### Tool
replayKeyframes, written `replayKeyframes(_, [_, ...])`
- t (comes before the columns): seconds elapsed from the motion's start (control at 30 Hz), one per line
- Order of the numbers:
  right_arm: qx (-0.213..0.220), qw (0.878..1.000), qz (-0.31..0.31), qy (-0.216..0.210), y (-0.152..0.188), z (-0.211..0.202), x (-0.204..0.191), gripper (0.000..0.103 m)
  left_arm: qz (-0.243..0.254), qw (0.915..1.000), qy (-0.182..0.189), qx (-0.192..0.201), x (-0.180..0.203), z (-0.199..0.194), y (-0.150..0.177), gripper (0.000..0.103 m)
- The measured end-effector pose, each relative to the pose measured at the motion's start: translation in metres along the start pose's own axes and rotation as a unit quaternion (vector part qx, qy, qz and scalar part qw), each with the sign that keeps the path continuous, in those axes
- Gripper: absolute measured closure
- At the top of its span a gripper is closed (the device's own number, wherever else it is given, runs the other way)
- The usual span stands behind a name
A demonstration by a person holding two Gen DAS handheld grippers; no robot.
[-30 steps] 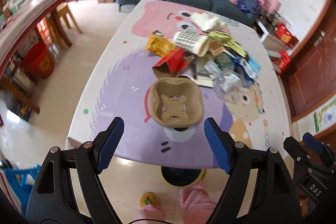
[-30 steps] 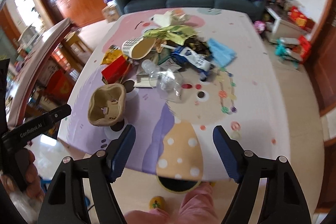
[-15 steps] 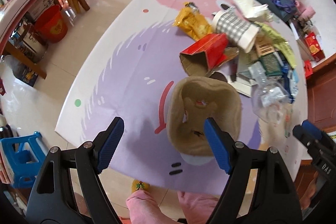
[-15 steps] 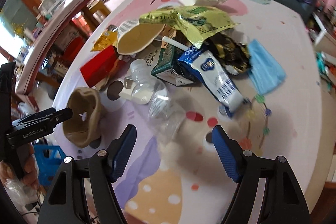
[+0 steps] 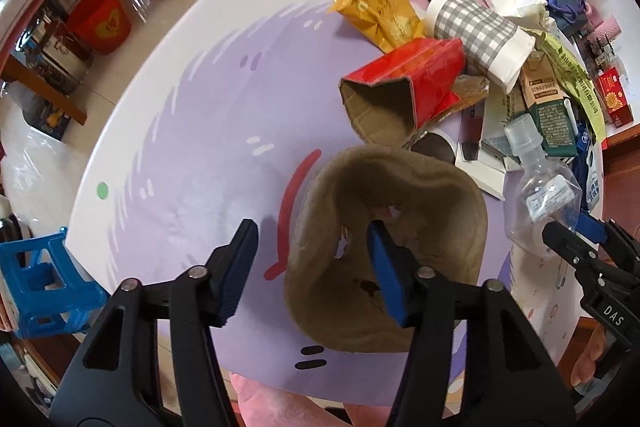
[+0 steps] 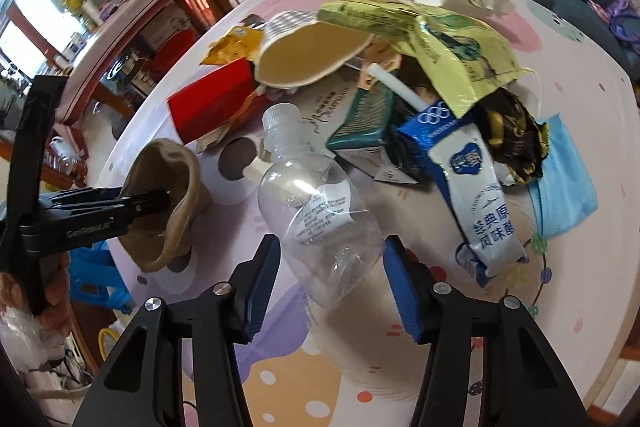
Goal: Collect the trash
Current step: 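Grasp the brown pulp cup carrier with the left tool while the right tool reaches the clear bottle, then close the right tool on the clear plastic bottle and lift it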
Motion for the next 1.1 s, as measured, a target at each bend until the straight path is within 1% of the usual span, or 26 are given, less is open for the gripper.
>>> replayKeyframes(0.03, [0.002,1.000,-0.002,0.000,0.001,-0.001,-0.001,0.051,0.001,1.0000,0.003,-0.002,0.001,0.002,0.000,0.056])
replayKeyframes(0.1, [0.006,1.000,-0.006,-0.003,0.005,-0.002,-0.006,0.052,0.004,0.9999,0.010,-0.010,0.004,0.006,0.001,0.067])
replayKeyframes(0.13, [0.008,1.000,-0.007,-0.003,0.008,-0.003,-0.008,0.053,0.006,0.9998,0.013,-0.014,0.005,0.009,0.002,0.071])
replayKeyframes(0.17, [0.010,1.000,-0.008,-0.001,0.012,-0.004,-0.010,0.053,0.006,0.9998,0.013,-0.017,0.005,0.011,0.004,0.077])
replayKeyframes(0.23, [0.011,1.000,-0.008,0.000,0.017,-0.008,-0.014,0.054,0.005,0.9997,0.017,-0.013,0.007,0.012,0.007,0.083])
replayKeyframes(0.4, [0.018,1.000,0.000,-0.002,0.029,-0.018,-0.022,0.055,0.008,0.9998,0.020,0.003,0.010,0.004,0.020,0.090])
replayKeyframes(0.57, [0.030,0.999,0.013,-0.004,0.038,-0.036,-0.030,0.057,0.028,0.9993,0.006,0.025,0.020,-0.011,0.031,0.093])
replayKeyframes(0.7, [0.042,0.999,0.029,-0.001,0.046,-0.053,-0.036,0.059,0.043,0.9984,0.008,0.035,0.027,-0.025,0.037,0.093])
replayKeyframes(0.73, [0.044,0.999,0.032,0.000,0.048,-0.057,-0.038,0.062,0.048,0.9981,0.009,0.038,0.028,-0.030,0.040,0.093])
replayKeyframes(0.77, [0.046,0.998,0.033,-0.002,0.050,-0.061,-0.040,0.089,0.051,0.9979,0.010,0.040,0.028,-0.033,0.042,0.093])
replayKeyframes(0.8, [0.040,0.998,0.040,-0.013,0.052,-0.064,-0.042,0.091,0.056,0.9974,0.010,0.044,0.027,-0.038,0.045,0.093])
replayKeyframes(0.93, [0.053,0.997,0.054,0.010,0.061,-0.074,-0.053,0.092,0.073,0.9956,0.015,0.056,0.024,-0.055,0.051,0.093])
replayKeyframes(1.1, [0.061,0.994,0.087,0.005,0.075,-0.077,-0.064,0.093,0.093,0.9930,0.020,0.070,0.011,-0.080,0.058,0.093])
Point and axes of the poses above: each gripper's, at about its wrist camera, not at the fingertips, and z roughly the way its jaws point, x to its right, y to its underside, the point moved 1 cm from there along z, roughly the way its jaws point, and after that the axes turned 8 degrees about -x, right-handed, at the moved point
